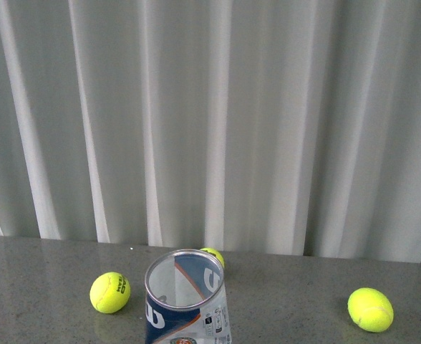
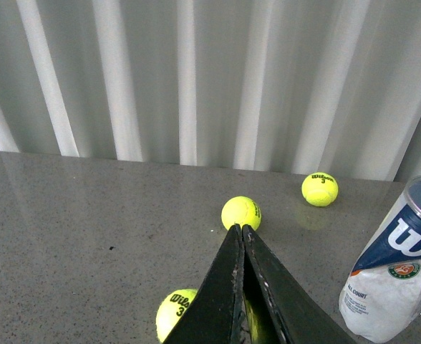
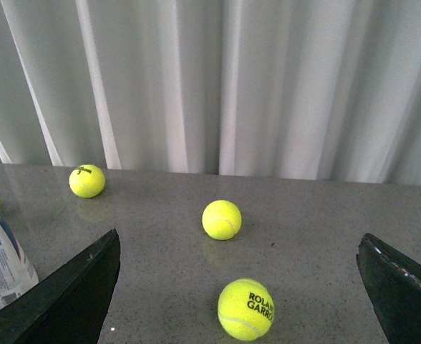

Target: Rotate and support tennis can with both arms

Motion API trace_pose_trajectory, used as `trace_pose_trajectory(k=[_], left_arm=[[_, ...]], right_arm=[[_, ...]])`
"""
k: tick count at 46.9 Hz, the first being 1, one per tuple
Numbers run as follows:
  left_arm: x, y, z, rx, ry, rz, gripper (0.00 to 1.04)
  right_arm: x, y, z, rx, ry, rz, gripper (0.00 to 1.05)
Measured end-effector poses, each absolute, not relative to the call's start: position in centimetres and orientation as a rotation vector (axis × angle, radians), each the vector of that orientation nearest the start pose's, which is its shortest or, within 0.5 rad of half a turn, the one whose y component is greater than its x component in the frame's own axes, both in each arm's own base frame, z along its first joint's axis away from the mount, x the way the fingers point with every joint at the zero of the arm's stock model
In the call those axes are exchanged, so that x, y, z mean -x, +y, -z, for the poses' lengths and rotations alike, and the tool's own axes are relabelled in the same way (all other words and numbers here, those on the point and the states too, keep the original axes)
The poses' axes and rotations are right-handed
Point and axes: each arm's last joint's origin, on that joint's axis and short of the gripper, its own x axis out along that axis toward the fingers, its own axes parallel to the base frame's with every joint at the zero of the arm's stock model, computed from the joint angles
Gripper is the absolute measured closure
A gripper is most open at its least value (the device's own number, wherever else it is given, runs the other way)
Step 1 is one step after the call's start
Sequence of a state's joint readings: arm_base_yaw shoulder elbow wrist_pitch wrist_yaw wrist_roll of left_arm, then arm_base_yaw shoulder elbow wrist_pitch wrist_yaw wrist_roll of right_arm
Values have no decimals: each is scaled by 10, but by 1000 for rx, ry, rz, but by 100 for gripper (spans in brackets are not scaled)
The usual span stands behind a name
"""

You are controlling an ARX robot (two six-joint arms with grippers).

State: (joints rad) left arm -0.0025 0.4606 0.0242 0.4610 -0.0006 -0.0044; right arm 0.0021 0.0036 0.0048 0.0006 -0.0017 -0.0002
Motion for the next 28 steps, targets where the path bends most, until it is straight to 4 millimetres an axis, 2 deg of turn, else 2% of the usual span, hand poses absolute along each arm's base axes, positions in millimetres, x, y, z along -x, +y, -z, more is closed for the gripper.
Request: trace_pose_trajectory(k=[28], left_arm=[[-110,0,-175,4,-28,2,101]], right_arm=[[-98,0,-165,0,-2,-3,7]])
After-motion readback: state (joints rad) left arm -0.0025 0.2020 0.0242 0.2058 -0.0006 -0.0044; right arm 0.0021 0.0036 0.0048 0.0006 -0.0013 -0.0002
